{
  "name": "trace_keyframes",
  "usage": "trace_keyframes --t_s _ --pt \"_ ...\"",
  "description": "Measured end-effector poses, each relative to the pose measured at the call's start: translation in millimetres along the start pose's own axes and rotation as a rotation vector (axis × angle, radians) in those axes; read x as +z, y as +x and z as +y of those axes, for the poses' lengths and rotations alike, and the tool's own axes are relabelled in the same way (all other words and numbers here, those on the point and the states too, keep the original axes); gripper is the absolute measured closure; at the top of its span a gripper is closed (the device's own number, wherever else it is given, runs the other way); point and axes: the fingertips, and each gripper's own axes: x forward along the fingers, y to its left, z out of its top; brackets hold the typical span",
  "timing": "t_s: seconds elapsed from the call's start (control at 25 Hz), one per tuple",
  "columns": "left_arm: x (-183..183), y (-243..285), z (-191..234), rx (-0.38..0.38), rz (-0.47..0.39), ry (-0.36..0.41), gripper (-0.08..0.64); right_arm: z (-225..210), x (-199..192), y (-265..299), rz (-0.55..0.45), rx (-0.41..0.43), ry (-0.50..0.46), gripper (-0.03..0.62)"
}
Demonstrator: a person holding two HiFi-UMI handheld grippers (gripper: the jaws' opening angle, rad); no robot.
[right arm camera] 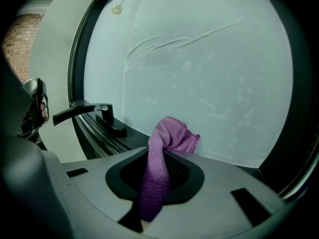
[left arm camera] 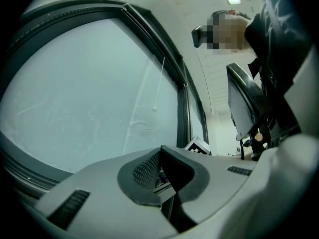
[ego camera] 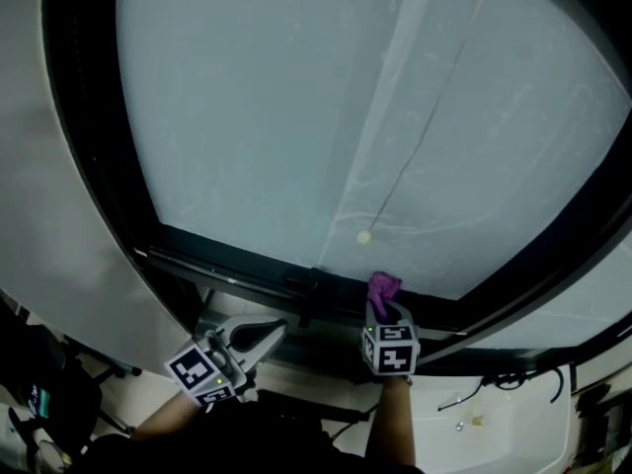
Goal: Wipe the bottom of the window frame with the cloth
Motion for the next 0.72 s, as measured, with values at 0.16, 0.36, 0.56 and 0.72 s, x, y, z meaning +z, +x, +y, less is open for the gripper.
trace_keyframes --t_s 0.16,0.36,0.56,0.72 --pt "1.0 -8.8 11.1 0.011 -0.004 -0.020 0.560 9.3 2.5 2.2 0.016 0.008 -0.004 0.526" --pt "2.7 -15.4 25.2 0.018 -0.011 -0.022 0.560 16.8 6.9 3.8 0.016 0.018 0.003 0.526" --pt "4.0 -19.5 34.2 0.025 -0.014 -0.040 0.560 28.4 11.8 8.3 0.016 0.040 -0.008 0.526" --pt "2.1 -24.0 41.3 0.041 -0.009 -0.053 0.560 39.3 15.6 12.8 0.014 0.067 -0.022 0.526"
